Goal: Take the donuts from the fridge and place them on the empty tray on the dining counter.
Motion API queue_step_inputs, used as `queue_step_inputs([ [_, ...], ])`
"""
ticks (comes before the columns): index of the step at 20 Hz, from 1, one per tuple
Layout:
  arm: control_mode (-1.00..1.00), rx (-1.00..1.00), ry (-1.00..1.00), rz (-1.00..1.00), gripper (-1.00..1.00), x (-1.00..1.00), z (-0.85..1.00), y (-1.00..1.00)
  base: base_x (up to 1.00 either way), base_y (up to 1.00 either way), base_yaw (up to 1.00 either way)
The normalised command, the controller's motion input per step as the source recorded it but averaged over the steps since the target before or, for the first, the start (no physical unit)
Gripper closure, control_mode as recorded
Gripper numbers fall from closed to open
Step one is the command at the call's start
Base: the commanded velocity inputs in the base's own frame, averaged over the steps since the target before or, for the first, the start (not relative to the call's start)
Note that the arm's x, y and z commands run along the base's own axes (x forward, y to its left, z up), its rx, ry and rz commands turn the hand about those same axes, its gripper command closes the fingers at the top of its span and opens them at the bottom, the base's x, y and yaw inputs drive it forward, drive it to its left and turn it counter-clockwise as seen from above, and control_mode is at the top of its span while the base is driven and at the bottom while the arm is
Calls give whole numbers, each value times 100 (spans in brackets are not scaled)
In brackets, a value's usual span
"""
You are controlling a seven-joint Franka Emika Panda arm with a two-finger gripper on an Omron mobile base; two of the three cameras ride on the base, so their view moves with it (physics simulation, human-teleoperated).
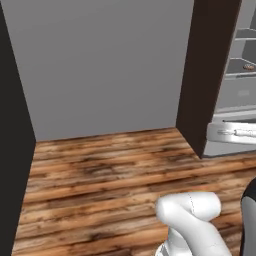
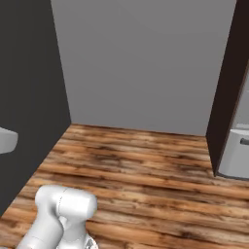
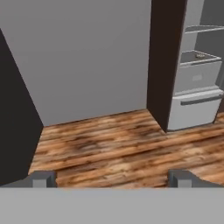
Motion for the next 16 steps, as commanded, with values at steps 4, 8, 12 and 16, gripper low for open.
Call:
queue_step_inputs([
  [4,100,0,0,0,-100,0,0,0,100,-97,0],
  [8,100,0,0,0,-100,0,0,0,100,-100,0],
  [12,100,0,0,0,-100,0,0,0,100,-100,0],
  [16,100,0,0,0,-100,0,0,0,100,-97,0],
])
